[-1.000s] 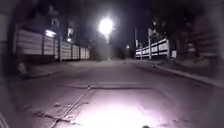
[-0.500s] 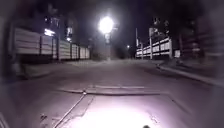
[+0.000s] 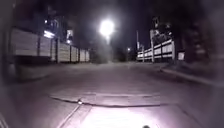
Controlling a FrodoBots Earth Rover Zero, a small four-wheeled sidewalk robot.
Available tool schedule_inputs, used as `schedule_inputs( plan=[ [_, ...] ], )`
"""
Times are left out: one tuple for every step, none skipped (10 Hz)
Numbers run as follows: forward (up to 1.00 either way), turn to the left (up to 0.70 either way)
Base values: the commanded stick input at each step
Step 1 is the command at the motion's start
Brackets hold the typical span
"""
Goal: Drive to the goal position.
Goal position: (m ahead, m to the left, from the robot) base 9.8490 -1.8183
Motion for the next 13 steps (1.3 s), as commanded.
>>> schedule_inputs(
  plan=[
    [0.7, 0.0],
    [0.7, 0.0],
    [0.7, 0.0],
    [0.7, 0.0],
    [0.7, 0.0],
    [0.7, 0.0],
    [0.7, 0.0],
    [0.7, 0.0],
    [0.7, 0.0],
    [0.7, 0.0],
    [0.7, 0.0],
    [0.7, 0.0],
    [0.7, 0.0]
  ],
)
